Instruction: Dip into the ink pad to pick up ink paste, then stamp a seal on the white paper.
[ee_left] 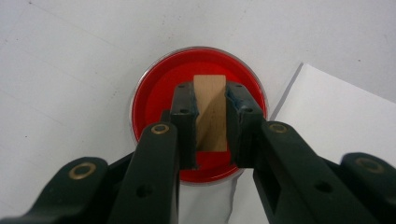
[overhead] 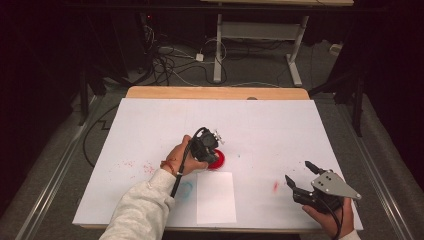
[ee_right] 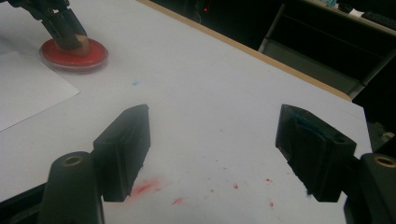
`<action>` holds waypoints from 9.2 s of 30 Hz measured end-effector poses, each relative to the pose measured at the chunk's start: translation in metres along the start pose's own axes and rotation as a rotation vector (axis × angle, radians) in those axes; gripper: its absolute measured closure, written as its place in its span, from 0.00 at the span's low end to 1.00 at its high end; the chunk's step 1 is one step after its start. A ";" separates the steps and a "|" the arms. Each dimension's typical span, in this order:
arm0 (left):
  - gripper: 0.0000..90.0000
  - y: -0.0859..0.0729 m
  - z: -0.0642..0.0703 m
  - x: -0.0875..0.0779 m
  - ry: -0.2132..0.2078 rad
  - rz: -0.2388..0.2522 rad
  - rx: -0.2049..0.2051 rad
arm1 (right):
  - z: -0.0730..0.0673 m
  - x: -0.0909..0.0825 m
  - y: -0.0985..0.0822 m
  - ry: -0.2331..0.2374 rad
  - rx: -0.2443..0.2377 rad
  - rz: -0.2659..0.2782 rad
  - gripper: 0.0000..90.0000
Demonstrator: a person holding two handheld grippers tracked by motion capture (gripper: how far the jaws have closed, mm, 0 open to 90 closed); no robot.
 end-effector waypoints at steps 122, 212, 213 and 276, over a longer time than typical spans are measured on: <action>0.82 -0.002 -0.003 -0.014 0.019 0.152 -0.050 | -0.001 0.004 -0.004 0.028 -0.006 -0.018 0.29; 0.82 -0.052 0.087 -0.041 -0.048 0.142 0.202 | -0.006 0.004 0.001 0.035 -0.036 -0.019 0.29; 0.82 -0.052 0.088 -0.040 -0.053 0.139 0.205 | -0.006 0.004 0.000 0.034 -0.037 -0.020 0.29; 0.82 -0.054 0.089 -0.029 -0.078 0.086 0.174 | -0.007 0.005 0.000 0.036 -0.035 -0.029 0.29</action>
Point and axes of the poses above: each handheld gripper's, and its own axes: x roughly forward along the jaws, y roughly out of its top, z roughly to its right, the point moved 8 cm from there along x, roughly forward along the jaws, and after that the axes turned 15 degrees about y, right-handed, at the moved point
